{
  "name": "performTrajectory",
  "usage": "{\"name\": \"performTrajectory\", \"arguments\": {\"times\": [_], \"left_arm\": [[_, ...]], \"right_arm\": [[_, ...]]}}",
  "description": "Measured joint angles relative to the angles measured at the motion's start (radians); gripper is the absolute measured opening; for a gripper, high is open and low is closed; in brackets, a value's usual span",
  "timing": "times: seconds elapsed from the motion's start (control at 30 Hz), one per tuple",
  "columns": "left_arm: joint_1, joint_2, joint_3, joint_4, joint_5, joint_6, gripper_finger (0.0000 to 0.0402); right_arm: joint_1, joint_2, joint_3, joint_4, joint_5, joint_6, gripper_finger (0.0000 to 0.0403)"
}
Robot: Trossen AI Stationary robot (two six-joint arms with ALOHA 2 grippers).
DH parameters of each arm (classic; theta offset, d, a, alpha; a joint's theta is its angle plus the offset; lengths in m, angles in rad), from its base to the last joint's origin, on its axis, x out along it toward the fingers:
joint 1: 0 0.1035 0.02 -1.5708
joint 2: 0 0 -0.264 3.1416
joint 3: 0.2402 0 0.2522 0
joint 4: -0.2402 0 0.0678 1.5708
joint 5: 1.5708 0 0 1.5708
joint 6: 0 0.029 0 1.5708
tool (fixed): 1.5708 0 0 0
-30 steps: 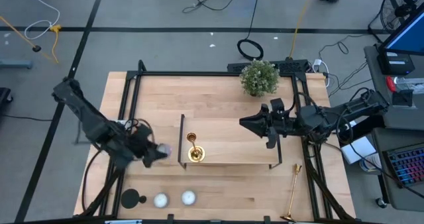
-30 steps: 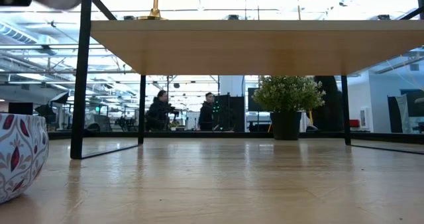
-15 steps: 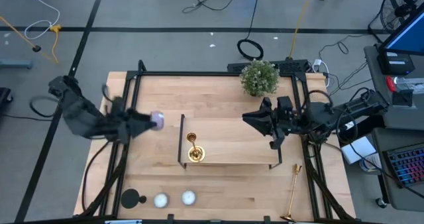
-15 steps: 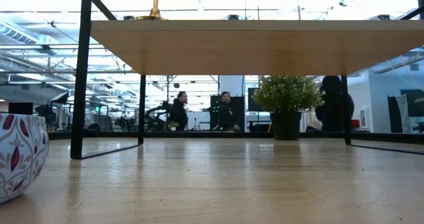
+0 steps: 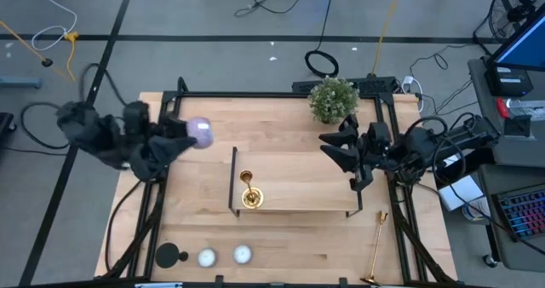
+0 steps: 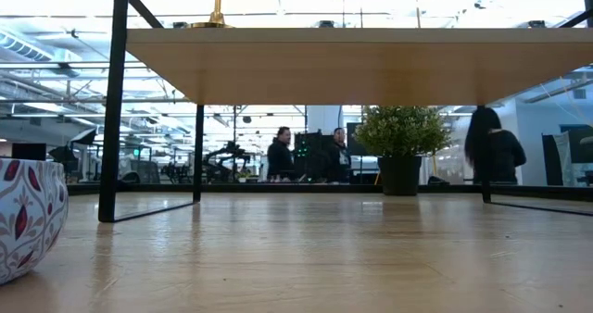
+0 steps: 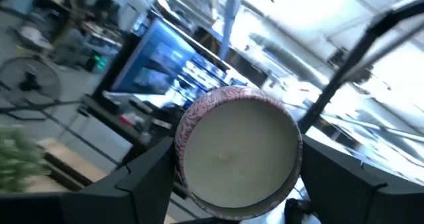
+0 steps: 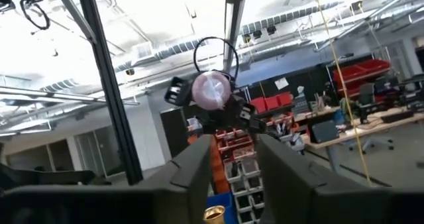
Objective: Pick & Place candle stick holders
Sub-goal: Put the pink scented candle on the shelf
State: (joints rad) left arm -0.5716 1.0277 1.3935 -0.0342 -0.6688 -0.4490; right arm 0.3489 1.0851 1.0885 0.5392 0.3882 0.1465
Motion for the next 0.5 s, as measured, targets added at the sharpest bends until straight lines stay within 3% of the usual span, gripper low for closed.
{"name": "performTrajectory", "arguments": {"times": [0.23, 0.4, 0.5], "left_arm": [[0.187, 0.149, 0.055, 0.003, 0.328, -0.196, 0.0281], [0.313, 0.225, 0.056, 0.063, 0.531, -0.319, 0.0281], [0.369, 0.262, 0.057, 0.117, 0.614, -0.36, 0.0281]], "right_arm": [[0.021, 0.0, 0.017, -0.032, -0.001, -0.054, 0.0232], [0.062, 0.03, 0.125, -0.227, 0.009, -0.094, 0.0278], [0.095, 0.08, 0.217, -0.354, 0.069, -0.132, 0.0292]]}}
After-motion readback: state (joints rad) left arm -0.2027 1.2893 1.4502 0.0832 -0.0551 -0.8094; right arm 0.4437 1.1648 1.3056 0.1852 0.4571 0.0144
